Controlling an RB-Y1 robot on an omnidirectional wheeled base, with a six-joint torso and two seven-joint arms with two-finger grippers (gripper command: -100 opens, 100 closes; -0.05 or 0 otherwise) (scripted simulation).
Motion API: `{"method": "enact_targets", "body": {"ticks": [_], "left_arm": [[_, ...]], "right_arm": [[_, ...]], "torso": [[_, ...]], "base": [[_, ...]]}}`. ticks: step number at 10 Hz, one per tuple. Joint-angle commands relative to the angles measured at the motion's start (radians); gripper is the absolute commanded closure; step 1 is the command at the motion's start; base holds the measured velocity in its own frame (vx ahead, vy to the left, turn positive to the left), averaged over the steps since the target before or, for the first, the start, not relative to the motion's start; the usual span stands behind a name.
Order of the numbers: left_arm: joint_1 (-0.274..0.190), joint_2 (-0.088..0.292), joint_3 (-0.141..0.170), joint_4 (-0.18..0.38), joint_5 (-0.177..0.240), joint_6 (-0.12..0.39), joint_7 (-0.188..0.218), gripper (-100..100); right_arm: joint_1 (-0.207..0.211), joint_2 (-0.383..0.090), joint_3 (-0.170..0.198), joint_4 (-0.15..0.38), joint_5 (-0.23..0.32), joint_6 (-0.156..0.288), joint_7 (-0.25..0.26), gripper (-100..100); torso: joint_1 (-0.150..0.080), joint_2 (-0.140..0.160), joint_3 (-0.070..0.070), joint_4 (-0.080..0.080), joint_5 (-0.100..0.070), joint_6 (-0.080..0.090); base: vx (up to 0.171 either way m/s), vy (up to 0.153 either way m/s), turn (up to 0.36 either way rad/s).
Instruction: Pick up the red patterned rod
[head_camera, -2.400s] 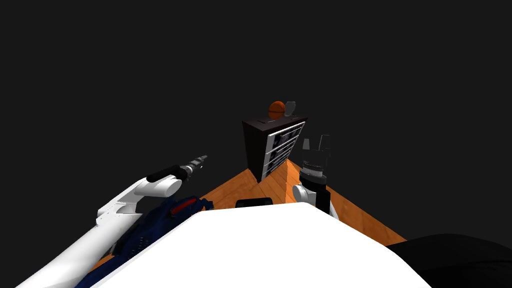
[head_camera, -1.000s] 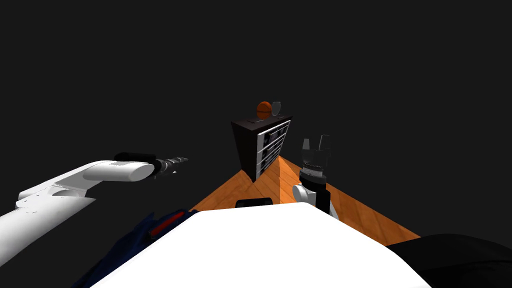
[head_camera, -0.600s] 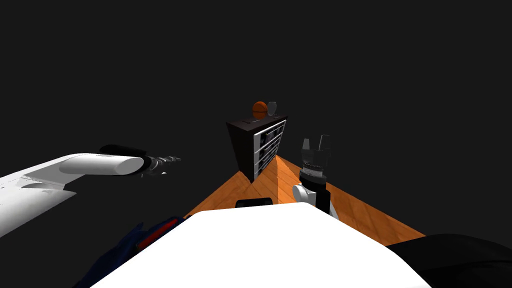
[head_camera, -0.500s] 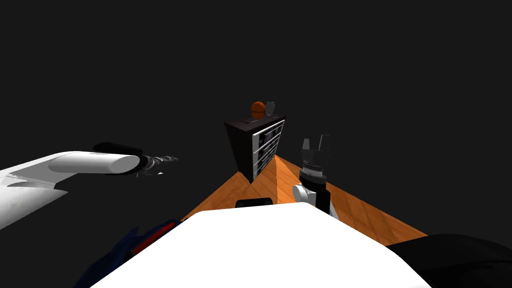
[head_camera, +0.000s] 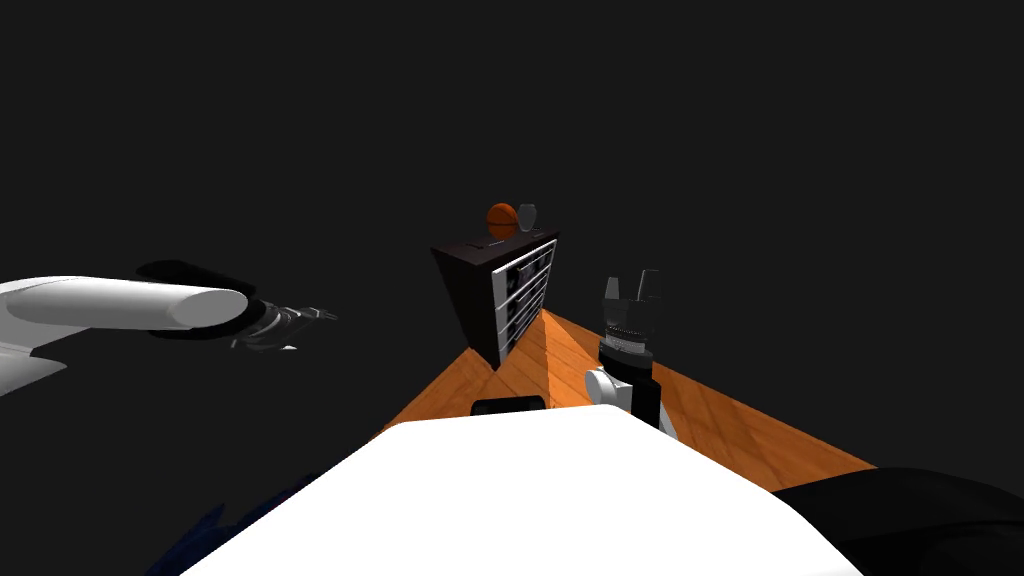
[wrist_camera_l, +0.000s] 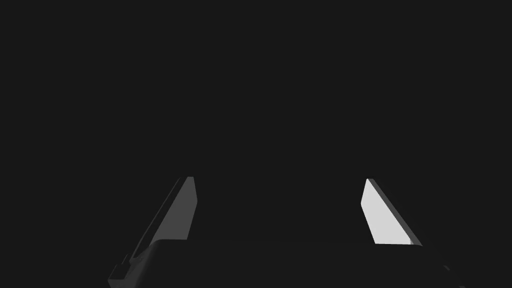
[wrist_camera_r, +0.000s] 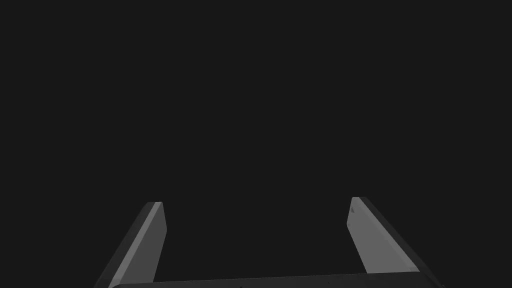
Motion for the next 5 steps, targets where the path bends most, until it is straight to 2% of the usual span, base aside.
{"method": "enact_targets", "body": {"ticks": [1,2,3,4,5], "left_arm": [[0.003,0.048,0.011,0.015,0.039,0.033,-0.007,-100],[0.002,0.081,0.022,0.053,0.074,0.071,-0.021,-100],[0.002,0.111,0.022,0.053,0.097,0.079,-0.021,-100],[0.003,0.14,0.031,0.091,0.13,0.12,-0.033,-100],[0.003,0.17,0.031,0.091,0.154,0.121,-0.033,-100]], "right_arm": [[0.0,0.0,0.0,0.0,0.0,0.0,0.0,0],[0.0,0.0,0.0,0.0,0.0,0.0,0.0,0],[0.0,0.0,0.0,0.0,0.0,0.0,0.0,0],[0.0,0.0,0.0,0.0,0.0,0.0,0.0,0],[0.0,0.0,0.0,0.0,0.0,0.0,0.0,0]], "torso": [[0.0,0.0,0.0,0.0,0.0,0.0],[0.0,-0.001,0.0,0.0,0.0,-0.001],[-0.002,-0.003,-0.001,-0.001,0.0,0.0],[-0.002,-0.002,-0.001,-0.001,0.0,-0.001],[-0.004,-0.004,-0.002,-0.001,-0.001,0.0]], "base": [[0.06,-0.037,-0.155],[0.095,-0.058,-0.248],[0.085,-0.061,-0.132],[0.109,-0.086,-0.262],[0.099,-0.059,-0.153]]}}
